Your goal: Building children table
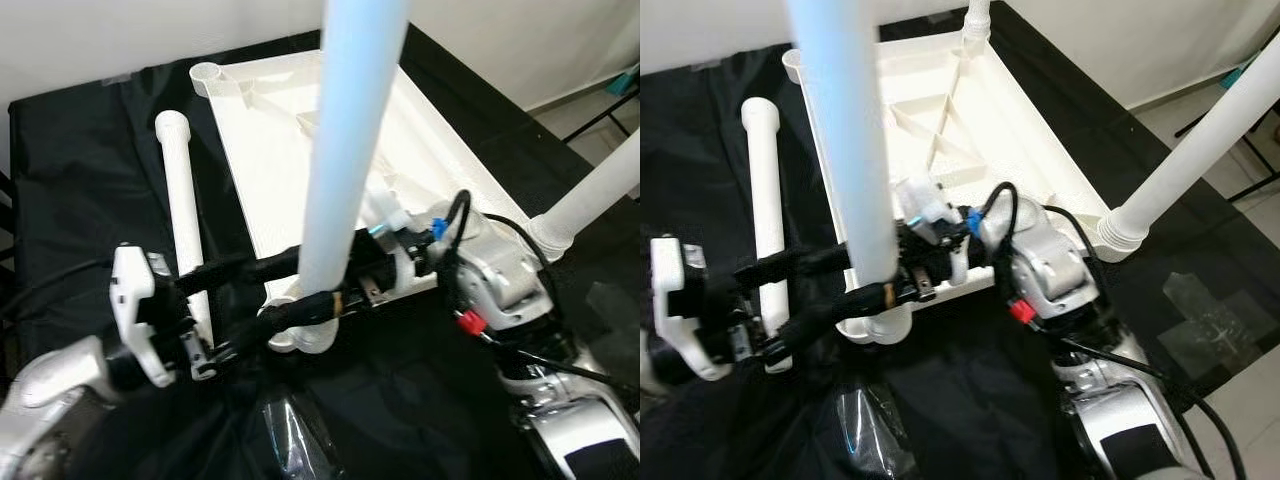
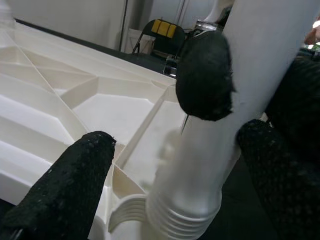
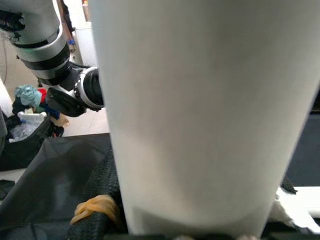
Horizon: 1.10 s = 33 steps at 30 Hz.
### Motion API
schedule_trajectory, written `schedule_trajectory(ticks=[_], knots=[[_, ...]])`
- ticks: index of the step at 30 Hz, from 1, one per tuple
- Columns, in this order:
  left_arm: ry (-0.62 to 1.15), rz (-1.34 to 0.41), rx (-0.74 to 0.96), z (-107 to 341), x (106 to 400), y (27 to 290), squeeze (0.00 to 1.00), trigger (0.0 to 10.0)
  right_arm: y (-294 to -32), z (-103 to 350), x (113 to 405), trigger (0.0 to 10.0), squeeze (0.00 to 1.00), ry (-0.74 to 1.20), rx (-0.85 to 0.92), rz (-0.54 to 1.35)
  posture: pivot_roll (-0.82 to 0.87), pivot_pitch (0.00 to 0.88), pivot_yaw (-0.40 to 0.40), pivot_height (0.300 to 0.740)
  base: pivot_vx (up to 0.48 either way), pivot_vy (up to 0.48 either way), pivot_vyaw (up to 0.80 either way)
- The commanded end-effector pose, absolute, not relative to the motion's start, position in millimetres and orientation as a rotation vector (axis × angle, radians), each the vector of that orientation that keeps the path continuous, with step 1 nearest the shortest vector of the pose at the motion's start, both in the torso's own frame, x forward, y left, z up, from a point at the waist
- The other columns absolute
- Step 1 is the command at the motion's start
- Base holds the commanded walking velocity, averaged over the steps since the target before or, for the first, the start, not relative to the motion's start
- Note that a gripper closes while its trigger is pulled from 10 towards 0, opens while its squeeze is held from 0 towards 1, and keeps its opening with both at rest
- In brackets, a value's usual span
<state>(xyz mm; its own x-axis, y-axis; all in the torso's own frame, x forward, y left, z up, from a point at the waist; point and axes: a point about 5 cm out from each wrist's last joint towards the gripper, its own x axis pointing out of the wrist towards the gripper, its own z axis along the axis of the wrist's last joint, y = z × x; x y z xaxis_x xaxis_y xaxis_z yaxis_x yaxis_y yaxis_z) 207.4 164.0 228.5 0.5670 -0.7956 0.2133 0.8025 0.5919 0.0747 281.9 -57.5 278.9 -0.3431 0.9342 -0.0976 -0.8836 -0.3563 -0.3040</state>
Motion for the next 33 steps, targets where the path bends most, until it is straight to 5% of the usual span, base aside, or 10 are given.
schedule_trajectory(ticks=[1,6,20,33], knots=[[-0.240,-0.938,-0.038,226.1,204.4,157.8,0.00,10.0,-45.3,282.9,276.9,10.0,0.00,-0.278,-0.362,1.949,0.03,0.343,-0.076,0.740,0.000,0.000,0.00],[-0.245,-0.920,-0.040,225.1,205.0,158.3,0.00,10.0,-37.6,282.7,274.9,10.0,0.00,-0.291,-0.390,1.969,0.03,0.337,-0.079,0.740,0.000,0.000,0.00],[-0.279,-0.701,0.128,246.4,215.1,228.7,0.00,10.0,-16.2,274.8,277.9,10.0,0.00,-0.318,-0.263,1.926,0.04,0.316,-0.103,0.740,0.000,0.000,0.00],[-0.253,-0.746,0.069,233.6,209.9,216.2,0.00,10.0,-22.9,266.0,275.9,10.0,0.00,-0.266,-0.309,1.964,0.04,0.309,-0.107,0.740,0.000,0.000,0.00]])
